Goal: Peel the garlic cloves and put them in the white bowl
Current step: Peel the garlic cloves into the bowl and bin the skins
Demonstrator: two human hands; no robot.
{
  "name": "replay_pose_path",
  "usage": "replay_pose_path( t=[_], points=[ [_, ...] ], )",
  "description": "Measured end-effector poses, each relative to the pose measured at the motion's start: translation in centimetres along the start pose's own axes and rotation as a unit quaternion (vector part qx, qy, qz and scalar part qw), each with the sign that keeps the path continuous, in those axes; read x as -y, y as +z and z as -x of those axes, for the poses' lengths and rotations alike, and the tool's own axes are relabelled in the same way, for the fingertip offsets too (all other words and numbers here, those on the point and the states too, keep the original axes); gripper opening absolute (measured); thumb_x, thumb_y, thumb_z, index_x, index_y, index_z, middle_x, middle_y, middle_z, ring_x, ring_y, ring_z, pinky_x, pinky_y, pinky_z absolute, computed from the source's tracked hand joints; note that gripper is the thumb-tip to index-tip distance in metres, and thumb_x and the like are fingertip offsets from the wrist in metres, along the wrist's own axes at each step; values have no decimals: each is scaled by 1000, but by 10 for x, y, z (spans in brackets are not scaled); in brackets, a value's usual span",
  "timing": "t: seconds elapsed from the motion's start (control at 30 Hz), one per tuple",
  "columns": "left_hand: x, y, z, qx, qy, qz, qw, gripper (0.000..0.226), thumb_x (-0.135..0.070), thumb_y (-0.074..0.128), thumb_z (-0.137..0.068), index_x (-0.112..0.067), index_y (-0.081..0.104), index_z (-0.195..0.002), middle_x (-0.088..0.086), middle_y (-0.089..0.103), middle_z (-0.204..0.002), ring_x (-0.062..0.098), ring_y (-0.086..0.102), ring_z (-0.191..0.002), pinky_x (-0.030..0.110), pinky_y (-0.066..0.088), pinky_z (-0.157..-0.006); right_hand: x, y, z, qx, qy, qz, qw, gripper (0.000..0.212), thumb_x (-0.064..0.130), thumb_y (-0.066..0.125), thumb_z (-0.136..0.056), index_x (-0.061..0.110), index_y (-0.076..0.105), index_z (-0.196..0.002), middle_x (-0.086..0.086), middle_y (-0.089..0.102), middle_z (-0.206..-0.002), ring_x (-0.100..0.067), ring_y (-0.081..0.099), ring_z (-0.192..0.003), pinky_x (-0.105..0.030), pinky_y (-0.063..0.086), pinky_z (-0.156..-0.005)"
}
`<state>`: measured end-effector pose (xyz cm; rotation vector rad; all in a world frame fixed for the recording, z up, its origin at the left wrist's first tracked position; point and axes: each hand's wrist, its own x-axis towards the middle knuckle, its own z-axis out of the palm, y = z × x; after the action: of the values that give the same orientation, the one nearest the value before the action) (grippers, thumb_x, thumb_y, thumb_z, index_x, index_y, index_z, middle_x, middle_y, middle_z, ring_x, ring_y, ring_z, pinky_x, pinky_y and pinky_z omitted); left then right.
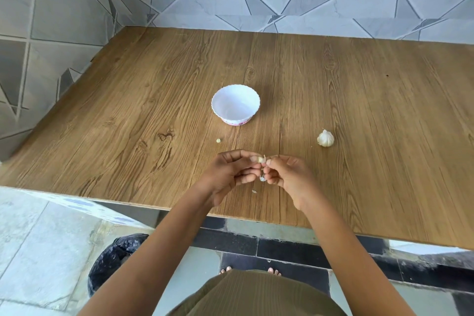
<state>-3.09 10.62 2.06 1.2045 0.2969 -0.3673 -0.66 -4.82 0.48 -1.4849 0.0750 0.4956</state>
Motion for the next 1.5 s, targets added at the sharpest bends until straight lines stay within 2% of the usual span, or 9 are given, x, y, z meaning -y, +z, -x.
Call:
replay_pose_path(
  t=[0.23, 0.43, 0.6, 0.83, 0.97, 1.03, 1.17, 1.37, 1.5],
  points=[
    [-2, -5, -3, -4, 10, 13, 1000, 14, 3, 56, -88, -2, 67, -96, 13, 72, -84, 13, 70, -73, 18, 57, -65, -1, 3, 6, -55, -91, 29, 994, 17, 1, 59, -88, 8, 67, -74, 0, 64, -60, -2, 57, -52, -14, 47, -52],
    [-3, -7, -7, -25, 10, 51, 998, 13, 8, 57, -85, 1, 66, -93, 11, 71, -80, 14, 70, -72, 19, 57, -65, -3, 2, 5, -61, -100, 67, 991, 21, 1, 57, -87, 10, 68, -72, 2, 64, -61, -3, 58, -55, -16, 47, -54],
    [-4, -14, -8, -35, 8, 54, 998, 18, 11, 55, -85, 2, 65, -96, 11, 71, -82, 15, 71, -75, 20, 58, -68, -18, -6, 1, -97, -211, 283, 930, 10, 9, 69, -82, 18, 71, -78, 9, 69, -70, -6, 61, -60, -24, 49, -57],
    [-14, -33, -11, -139, 100, -181, 968, 9, 3, 64, -85, -5, 67, -88, 8, 65, -75, 4, 63, -62, 14, 50, -59, -36, 1, -7, -145, -285, 368, 873, 13, 29, 81, -69, 19, 72, -71, 9, 63, -84, -10, 59, -72, -30, 51, -58],
    [-23, -60, -22, -237, 133, -247, 930, 18, 3, 66, -82, -13, 67, -76, 6, 63, -69, 14, 58, -62, 29, 50, -64, -40, 4, -6, -159, -309, 401, 847, 34, 50, 61, -80, 18, 75, -80, 8, 67, -88, -10, 58, -74, -27, 49, -62],
    [-26, -71, -28, -263, 127, -274, 916, 15, 1, 68, -80, -14, 68, -76, 5, 64, -67, 16, 58, -62, 37, 52, -70, -43, 4, -5, -147, -309, 403, 848, 32, 44, 55, -86, 19, 75, -91, 8, 68, -93, -13, 59, -80, -34, 52, -69],
    [-27, -80, -34, -252, 108, -360, 892, 7, -5, 71, -79, -12, 71, -78, 3, 65, -65, 15, 57, -60, 40, 54, -74, -52, 4, -3, -170, -293, 396, 854, 13, 15, 75, -76, 17, 74, -89, 8, 66, -94, -14, 60, -85, -35, 55, -70],
    [-35, -82, -31, -243, 127, -385, 881, 18, -2, 64, -81, -18, 73, -83, -3, 70, -78, 16, 65, -68, 35, 56, -75, -46, 11, 0, -184, -281, 392, 856, 20, 33, 64, -81, 16, 73, -87, 7, 67, -95, -11, 60, -88, -25, 50, -77],
    [-40, -79, -15, -230, 164, -359, 889, 22, 1, 61, -85, -19, 71, -84, -4, 69, -76, 7, 64, -64, 25, 53, -69, -45, 11, 14, -192, -273, 405, 851, 21, 22, 67, -85, 14, 71, -104, 4, 69, -103, -13, 61, -98, -28, 48, -87]
  ],
)
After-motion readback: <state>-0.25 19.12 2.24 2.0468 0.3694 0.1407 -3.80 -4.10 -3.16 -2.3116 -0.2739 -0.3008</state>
